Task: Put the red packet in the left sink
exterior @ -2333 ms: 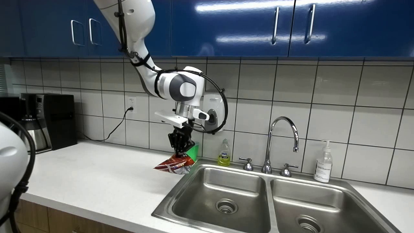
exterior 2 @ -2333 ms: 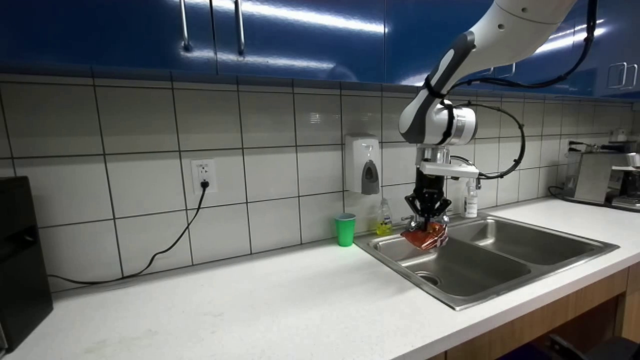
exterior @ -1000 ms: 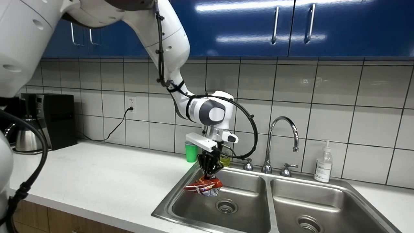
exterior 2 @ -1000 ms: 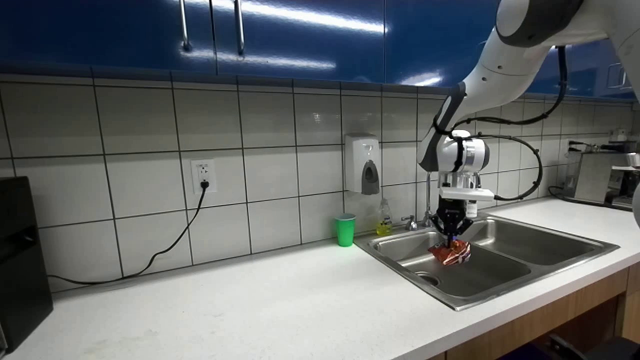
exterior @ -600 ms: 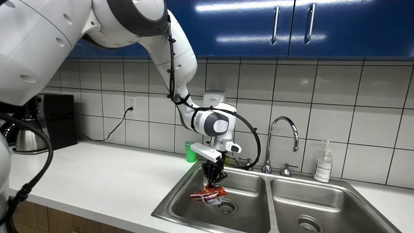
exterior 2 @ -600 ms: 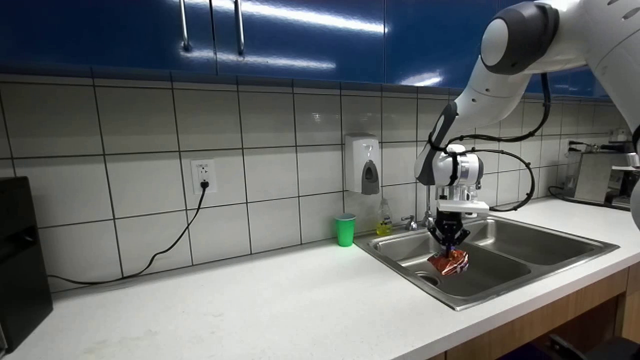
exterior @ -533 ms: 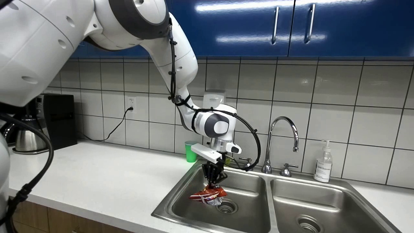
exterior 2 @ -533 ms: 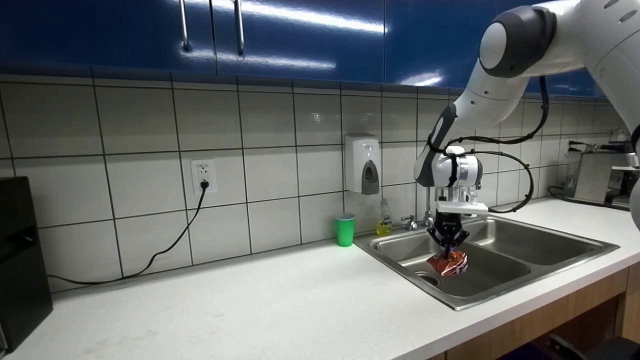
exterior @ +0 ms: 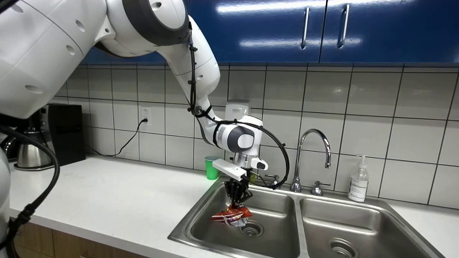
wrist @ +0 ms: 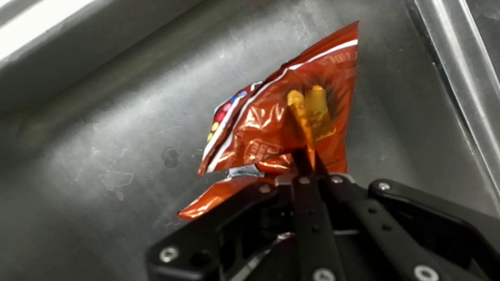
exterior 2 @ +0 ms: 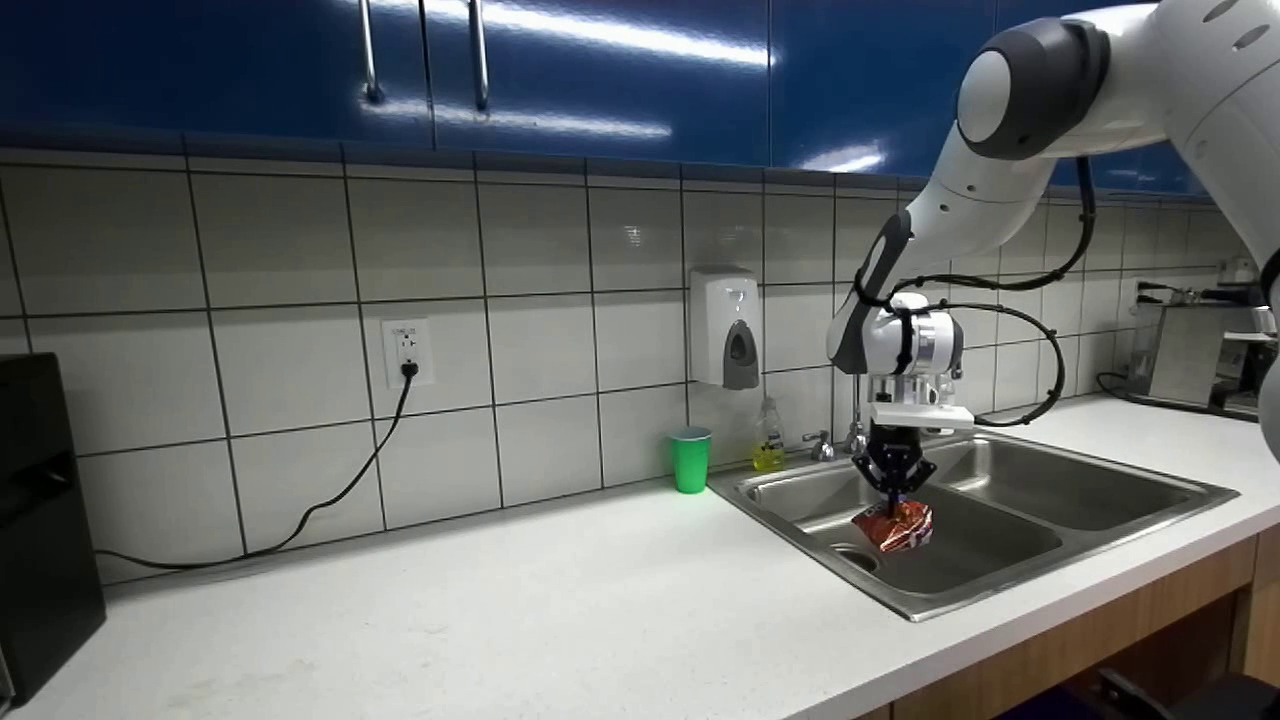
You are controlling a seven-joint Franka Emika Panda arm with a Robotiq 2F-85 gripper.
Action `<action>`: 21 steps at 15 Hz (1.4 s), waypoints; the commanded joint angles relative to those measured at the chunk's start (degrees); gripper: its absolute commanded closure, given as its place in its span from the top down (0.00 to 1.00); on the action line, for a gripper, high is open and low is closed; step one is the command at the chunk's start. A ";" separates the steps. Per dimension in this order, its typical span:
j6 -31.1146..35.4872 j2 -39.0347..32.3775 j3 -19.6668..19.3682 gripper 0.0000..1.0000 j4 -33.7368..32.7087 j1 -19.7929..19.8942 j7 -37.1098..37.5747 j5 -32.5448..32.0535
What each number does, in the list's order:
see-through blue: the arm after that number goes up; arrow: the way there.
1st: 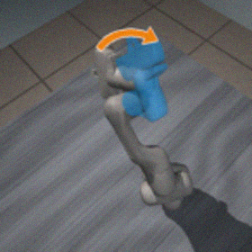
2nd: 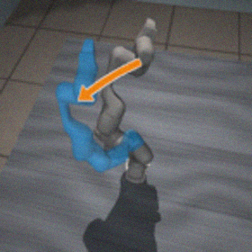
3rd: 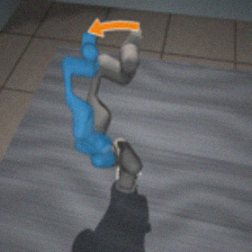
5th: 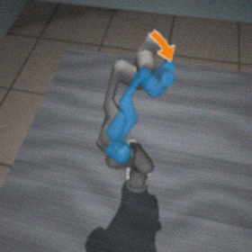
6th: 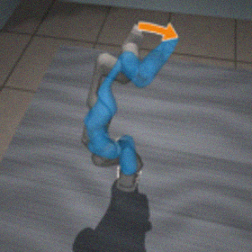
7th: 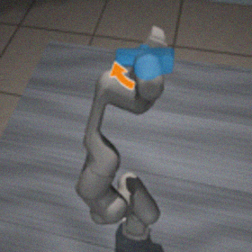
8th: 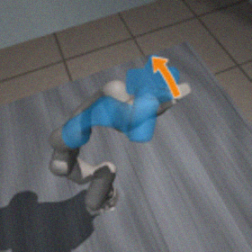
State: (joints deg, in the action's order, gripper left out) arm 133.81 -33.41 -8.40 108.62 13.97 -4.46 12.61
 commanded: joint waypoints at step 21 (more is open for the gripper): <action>16.25 -7.04 1.11 0.00 2.03 0.65 3.70 -0.50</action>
State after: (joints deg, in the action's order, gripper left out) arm 149.51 -38.54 -7.94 112.57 13.87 -2.46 12.61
